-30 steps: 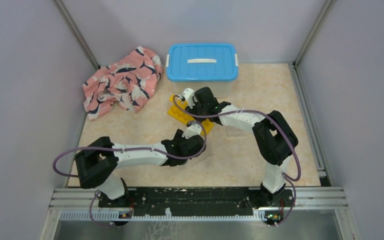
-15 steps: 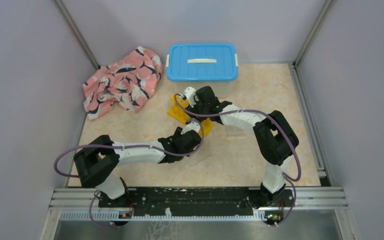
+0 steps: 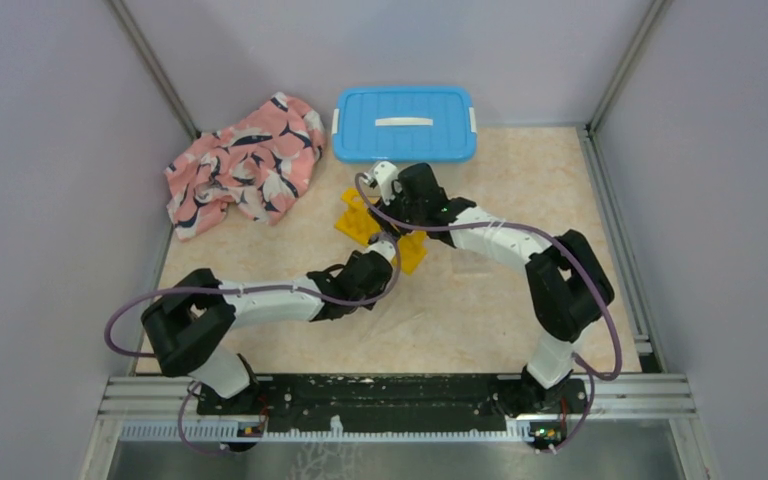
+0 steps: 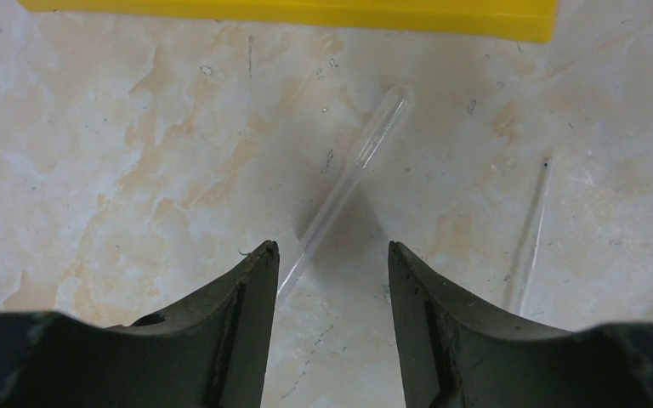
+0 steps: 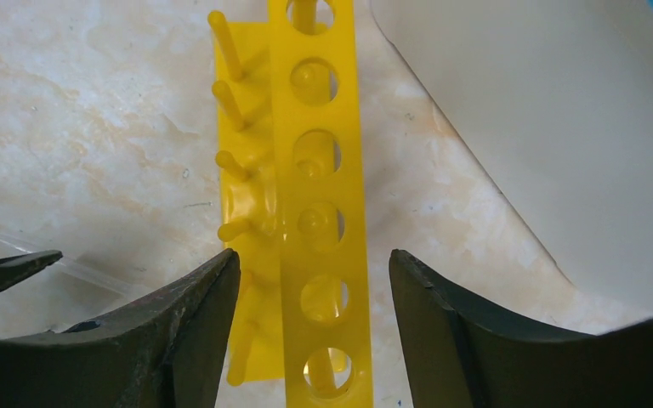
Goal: Organize the chemistry lab equipment
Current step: Place the test tube rack at the center of the board, then pick up the test tube at the center of the board.
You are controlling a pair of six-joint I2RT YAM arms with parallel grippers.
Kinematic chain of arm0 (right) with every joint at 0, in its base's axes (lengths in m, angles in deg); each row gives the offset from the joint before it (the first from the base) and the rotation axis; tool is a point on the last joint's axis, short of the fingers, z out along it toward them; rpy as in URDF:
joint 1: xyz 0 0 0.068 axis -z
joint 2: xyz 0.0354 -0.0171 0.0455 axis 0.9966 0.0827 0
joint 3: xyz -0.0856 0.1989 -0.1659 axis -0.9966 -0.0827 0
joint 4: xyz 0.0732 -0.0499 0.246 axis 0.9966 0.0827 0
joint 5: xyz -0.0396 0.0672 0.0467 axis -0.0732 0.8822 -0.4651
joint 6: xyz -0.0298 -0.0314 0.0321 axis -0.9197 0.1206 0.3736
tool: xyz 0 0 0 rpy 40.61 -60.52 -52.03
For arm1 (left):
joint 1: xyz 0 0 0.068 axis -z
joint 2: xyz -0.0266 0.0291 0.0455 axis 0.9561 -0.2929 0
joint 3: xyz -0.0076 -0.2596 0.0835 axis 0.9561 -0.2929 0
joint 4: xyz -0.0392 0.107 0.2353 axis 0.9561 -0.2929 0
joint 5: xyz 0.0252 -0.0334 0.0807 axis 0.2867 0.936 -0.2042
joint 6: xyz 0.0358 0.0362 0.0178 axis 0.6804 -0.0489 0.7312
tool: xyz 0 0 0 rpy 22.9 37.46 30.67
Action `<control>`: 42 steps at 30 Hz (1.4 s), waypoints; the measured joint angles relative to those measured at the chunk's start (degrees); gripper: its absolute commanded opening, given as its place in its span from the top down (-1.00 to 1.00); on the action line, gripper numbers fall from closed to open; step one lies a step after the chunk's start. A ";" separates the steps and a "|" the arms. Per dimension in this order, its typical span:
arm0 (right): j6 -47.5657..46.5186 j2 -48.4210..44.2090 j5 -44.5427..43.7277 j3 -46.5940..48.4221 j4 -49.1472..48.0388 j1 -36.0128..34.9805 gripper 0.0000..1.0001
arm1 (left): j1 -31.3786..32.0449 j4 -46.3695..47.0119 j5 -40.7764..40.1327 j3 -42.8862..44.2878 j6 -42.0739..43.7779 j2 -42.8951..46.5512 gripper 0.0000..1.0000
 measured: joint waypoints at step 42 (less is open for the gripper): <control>12.39 -18.53 -7.67 -6.84 -2.75 2.12 -0.29 | -5.55 -3.34 16.65 6.10 1.49 -4.90 0.85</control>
